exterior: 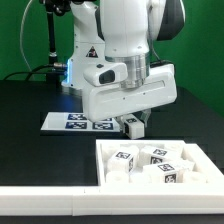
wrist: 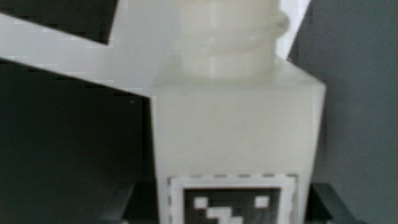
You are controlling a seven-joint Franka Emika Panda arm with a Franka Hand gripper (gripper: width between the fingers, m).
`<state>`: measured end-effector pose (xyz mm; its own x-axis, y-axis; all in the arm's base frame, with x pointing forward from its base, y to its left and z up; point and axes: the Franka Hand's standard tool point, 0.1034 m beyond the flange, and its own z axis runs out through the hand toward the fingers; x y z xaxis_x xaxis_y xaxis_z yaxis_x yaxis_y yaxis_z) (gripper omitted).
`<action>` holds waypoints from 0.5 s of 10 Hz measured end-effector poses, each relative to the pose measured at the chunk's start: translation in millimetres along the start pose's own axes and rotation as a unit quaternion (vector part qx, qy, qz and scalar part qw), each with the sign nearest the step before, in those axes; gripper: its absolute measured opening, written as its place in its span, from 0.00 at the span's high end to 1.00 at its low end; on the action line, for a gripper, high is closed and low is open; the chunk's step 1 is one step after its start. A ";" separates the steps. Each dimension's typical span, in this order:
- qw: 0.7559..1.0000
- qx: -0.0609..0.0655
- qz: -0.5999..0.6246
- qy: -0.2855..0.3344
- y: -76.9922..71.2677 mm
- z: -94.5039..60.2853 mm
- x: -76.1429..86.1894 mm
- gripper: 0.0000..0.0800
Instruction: Assemble one leg
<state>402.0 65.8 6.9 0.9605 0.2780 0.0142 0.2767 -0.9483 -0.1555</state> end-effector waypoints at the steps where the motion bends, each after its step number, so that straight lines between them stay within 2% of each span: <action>1: 1.000 0.000 0.011 0.000 -1.7 0.0 0.3 0.65; 4: 0.992 0.002 0.128 0.012 -30.7 3.7 12.1 0.65; 5: 0.987 0.003 0.157 0.019 -35.5 5.0 16.9 0.65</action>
Offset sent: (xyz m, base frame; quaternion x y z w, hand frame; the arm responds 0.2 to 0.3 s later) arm 0.0157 0.0335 -0.0009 -0.0126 0.0376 0.2034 0.9783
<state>408.2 105.0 7.7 0.9993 -0.0363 0.0013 -0.0356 -0.9860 -0.1630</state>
